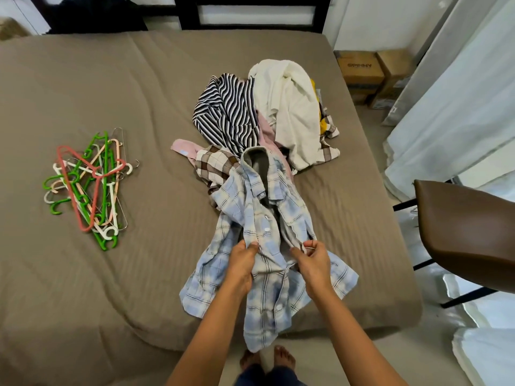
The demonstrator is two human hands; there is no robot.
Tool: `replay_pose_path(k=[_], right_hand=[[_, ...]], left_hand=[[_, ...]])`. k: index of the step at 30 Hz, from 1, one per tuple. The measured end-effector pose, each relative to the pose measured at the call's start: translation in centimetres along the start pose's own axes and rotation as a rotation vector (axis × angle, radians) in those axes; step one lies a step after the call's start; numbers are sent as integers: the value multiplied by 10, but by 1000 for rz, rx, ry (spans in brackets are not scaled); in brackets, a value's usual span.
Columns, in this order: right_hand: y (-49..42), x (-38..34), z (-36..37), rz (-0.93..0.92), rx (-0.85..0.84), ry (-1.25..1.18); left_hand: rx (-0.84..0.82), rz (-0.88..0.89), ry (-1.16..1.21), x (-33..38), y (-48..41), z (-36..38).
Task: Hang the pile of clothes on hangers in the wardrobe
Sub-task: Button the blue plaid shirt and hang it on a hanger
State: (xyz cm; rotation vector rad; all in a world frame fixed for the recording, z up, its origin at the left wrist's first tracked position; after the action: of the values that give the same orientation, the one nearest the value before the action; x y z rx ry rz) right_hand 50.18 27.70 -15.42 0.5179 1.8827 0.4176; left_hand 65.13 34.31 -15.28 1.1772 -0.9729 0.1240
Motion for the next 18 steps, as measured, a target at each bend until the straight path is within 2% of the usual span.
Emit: replay_pose_path(k=[2, 4, 7, 10, 13, 15, 18], right_hand=[[-1, -2, -5, -57, 71, 18], [-2, 4, -6, 11, 82, -63], [0, 6, -3, 70, 42, -170], [6, -6, 1, 105, 20, -343], [8, -19, 10, 117, -106, -446], [11, -27, 15, 36, -186, -380], [14, -40, 14, -222, -199, -206]], left_hand=[[33, -4, -26, 1, 1, -2], [58, -31, -5, 1, 1, -4], [33, -60, 30, 9, 11, 1], [68, 19, -16, 13, 15, 3], [45, 36, -16, 10, 11, 2], [-17, 50, -45, 8, 10, 3], [-103, 107, -80, 8, 13, 5]])
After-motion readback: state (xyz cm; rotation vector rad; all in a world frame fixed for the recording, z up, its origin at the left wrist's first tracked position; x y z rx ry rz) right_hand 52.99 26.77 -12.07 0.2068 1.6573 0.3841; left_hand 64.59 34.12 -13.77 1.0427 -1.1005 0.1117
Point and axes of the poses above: each hand's wrist, its own y-axis away from the middle knuckle, its own z-axis out of the palm, x = y × z, the point moved 6 cm from there along -y, towards the middle knuckle, and after that the axes turned 10 degrees about x, right-handed, at the moved point
